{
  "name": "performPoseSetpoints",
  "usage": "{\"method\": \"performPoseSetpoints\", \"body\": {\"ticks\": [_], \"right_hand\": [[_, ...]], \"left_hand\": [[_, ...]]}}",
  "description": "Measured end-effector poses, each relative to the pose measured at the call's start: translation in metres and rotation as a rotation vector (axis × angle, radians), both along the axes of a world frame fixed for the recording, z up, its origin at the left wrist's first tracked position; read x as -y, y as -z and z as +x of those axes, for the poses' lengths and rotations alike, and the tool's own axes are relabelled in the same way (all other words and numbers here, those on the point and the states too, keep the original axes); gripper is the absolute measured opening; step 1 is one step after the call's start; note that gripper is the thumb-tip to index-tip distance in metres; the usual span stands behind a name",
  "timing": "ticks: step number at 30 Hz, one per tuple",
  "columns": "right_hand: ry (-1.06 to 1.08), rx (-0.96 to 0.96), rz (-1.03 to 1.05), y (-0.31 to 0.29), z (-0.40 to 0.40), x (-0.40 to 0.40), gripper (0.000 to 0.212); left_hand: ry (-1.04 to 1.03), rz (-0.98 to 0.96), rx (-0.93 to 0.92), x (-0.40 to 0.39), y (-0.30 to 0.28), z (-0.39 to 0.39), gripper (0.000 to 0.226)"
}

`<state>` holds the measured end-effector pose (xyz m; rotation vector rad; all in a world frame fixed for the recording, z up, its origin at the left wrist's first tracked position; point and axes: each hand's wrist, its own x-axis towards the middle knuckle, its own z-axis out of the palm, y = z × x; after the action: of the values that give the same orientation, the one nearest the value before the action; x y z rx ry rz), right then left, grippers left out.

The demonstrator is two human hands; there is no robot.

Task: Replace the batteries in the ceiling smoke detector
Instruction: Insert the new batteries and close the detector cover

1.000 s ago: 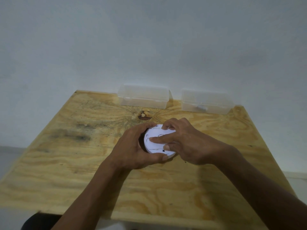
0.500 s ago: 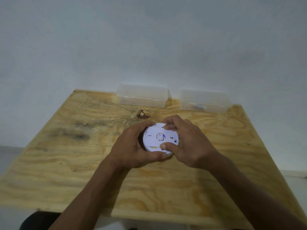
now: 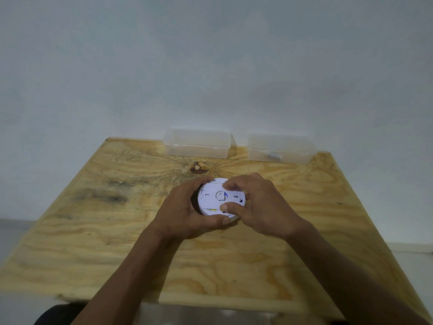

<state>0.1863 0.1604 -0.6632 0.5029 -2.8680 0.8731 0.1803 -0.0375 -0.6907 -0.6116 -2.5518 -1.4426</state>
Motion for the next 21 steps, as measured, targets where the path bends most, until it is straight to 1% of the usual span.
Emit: {"method": "performPoseSetpoints", "body": {"ticks": [2, 4, 5, 7, 10, 13, 16, 19, 21], "right_hand": [[-0.020, -0.026, -0.004, 0.001, 0.001, -0.002, 0.044], [-0.049, -0.036, -0.008, 0.004, 0.002, -0.004, 0.043], [-0.074, -0.042, 0.004, 0.006, 0.004, -0.006, 0.041], [-0.128, -0.071, 0.054, 0.010, 0.007, -0.007, 0.038], [-0.128, -0.085, 0.088, 0.011, 0.012, -0.008, 0.042], [-0.109, -0.056, 0.099, 0.007, 0.016, -0.008, 0.047], [-0.160, -0.039, 0.095, 0.005, 0.020, -0.008, 0.052], [-0.182, -0.065, 0.115, 0.012, 0.019, -0.008, 0.066], [-0.150, -0.100, 0.080, 0.018, 0.015, -0.007, 0.071]], "left_hand": [[0.010, 0.024, 0.018, 0.001, -0.002, 0.003, 0.070], [0.023, 0.032, 0.053, 0.004, 0.000, 0.004, 0.083], [0.031, 0.030, 0.063, 0.007, 0.002, 0.005, 0.088], [0.047, 0.031, 0.073, 0.012, 0.006, 0.007, 0.090], [0.061, 0.085, 0.101, 0.018, 0.010, 0.008, 0.084], [0.064, 0.144, 0.136, 0.017, 0.011, 0.008, 0.077], [0.073, 0.208, 0.184, 0.016, 0.013, 0.005, 0.071], [0.053, 0.235, 0.206, 0.013, 0.010, 0.004, 0.066], [0.028, 0.293, 0.228, 0.006, 0.008, 0.007, 0.057]]}}
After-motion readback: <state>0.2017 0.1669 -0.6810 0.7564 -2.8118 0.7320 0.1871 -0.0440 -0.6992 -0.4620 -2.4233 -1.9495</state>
